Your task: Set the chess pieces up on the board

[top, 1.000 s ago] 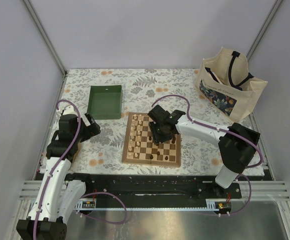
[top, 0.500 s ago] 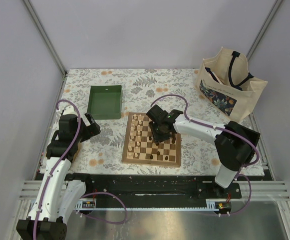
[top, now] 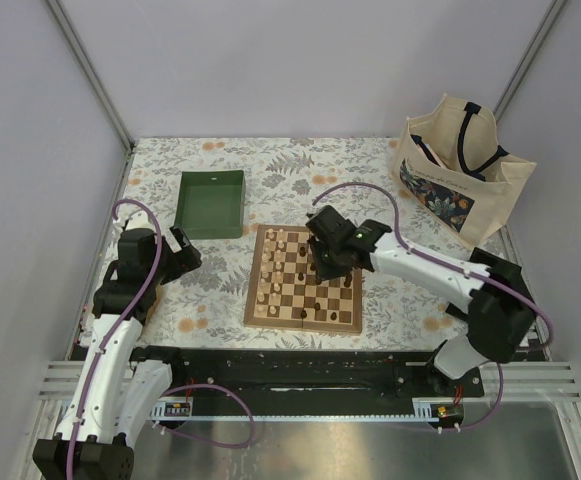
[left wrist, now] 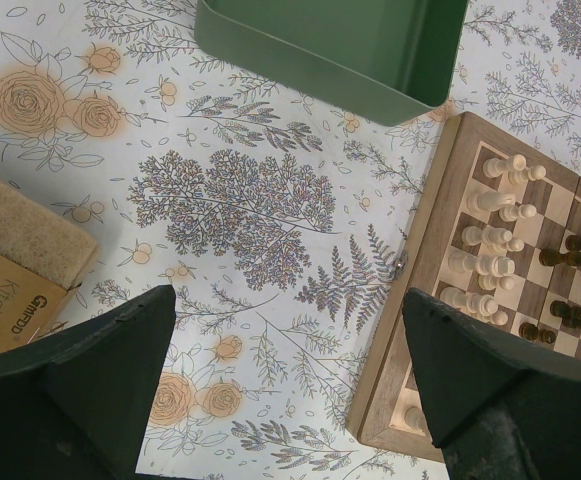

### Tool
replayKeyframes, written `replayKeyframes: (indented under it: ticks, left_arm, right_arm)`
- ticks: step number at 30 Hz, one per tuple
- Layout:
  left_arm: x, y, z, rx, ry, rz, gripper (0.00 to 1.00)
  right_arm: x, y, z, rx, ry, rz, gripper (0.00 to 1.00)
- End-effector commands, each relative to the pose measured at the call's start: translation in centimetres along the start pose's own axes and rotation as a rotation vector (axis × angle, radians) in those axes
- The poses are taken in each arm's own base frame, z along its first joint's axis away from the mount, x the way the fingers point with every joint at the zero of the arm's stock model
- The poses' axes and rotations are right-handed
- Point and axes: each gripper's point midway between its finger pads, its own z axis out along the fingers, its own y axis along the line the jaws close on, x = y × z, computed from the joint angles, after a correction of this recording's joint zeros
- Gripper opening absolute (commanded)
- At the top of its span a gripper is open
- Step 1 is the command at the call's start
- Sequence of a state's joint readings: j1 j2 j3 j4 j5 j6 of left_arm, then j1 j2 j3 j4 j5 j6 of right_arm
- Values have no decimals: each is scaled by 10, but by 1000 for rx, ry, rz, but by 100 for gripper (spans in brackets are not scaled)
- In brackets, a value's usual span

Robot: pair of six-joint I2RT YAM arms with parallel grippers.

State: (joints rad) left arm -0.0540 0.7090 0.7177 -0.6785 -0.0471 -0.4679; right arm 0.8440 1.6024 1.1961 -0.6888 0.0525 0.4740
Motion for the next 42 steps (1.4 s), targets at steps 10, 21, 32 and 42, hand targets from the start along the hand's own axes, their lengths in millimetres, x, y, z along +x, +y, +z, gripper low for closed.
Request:
replayKeyframes:
  ticks: [10, 21, 32, 42]
  left_arm:
    - [-16, -11, -2, 47, -51, 1, 99]
    - [-16, -11, -2, 47, -51, -1, 99]
    - [-17, -11, -2, 45, -54, -1, 99]
    - [-16, -10, -2, 40, -53, 1, 99]
  right_arm:
    - [29, -39, -53, 56, -127, 121, 21]
    - [33, -63, -27, 116, -70, 117, 22]
    - [27, -63, -13, 121, -56, 115, 22]
    - [24, -64, -7, 140, -54, 110, 22]
